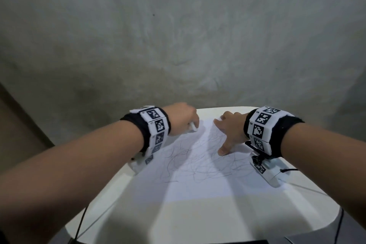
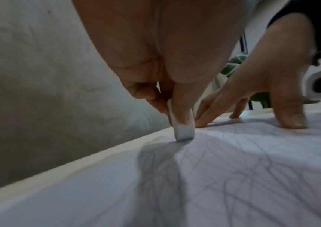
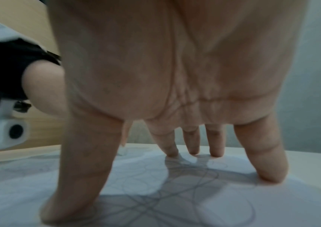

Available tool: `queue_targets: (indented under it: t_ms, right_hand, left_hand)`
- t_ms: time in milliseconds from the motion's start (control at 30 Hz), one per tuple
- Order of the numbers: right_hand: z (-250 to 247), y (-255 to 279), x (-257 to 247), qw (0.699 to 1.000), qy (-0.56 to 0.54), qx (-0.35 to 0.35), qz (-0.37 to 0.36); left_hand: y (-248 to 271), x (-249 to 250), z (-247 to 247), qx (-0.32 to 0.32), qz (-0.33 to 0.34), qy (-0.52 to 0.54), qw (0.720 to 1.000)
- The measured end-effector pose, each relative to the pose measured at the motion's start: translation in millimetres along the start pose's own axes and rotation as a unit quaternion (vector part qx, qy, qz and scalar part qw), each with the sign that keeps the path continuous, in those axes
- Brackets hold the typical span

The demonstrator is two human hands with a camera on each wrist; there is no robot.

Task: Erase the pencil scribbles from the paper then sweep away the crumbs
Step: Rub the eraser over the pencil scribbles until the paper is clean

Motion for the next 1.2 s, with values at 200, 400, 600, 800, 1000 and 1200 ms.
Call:
queue_targets:
  t_ms: [200, 400, 600, 800, 1000, 1200]
  right_hand:
    - [-3.3, 2.3, -1.6, 1.000, 0.001, -0.010, -0.001]
    - [-3.8, 3.5, 0.2, 1.000, -0.011, -0.010, -0.002]
    - [-4.2, 5.5, -0.9, 1.000, -0.014, -0.002, -0.003]
    - [-4.8, 4.3, 0.9, 1.000, -0.024, -0.014, -0.005]
    - [-4.4, 4.5, -0.2, 1.000, -0.018, -0.008, -0.005]
    - [-3.9, 3.5, -2.1, 1.000, -0.015, -0.008, -0.001]
  left_hand:
    - [-7.1, 2.9, -19.2, -0.030, -0.014, -0.027, 0.999]
    - [-9.6, -0.5, -5.3, 0.014, -0.013, 0.023, 1.000]
    - [-4.4, -1.5, -18.3, -0.060, -0.035, -0.011, 0.998]
    - [-7.2, -0.8, -3.8, 0.016, -0.017, 0.032, 0.999]
    - [14.4, -8.4, -10.1, -0.111, -0.046, -0.007, 0.993]
    - [-9.9, 1.2, -9.3, 0.016, -0.043, -0.044, 0.998]
Point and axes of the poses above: each hand's wrist, its own y-axis away from the middle knuckle, its own z-axis out of the palm, x = y × z, the point moved 2 cm from there along -y, towards the middle knuckle, and after that the axes turned 9 degrees about y, right-handed, at the moved point
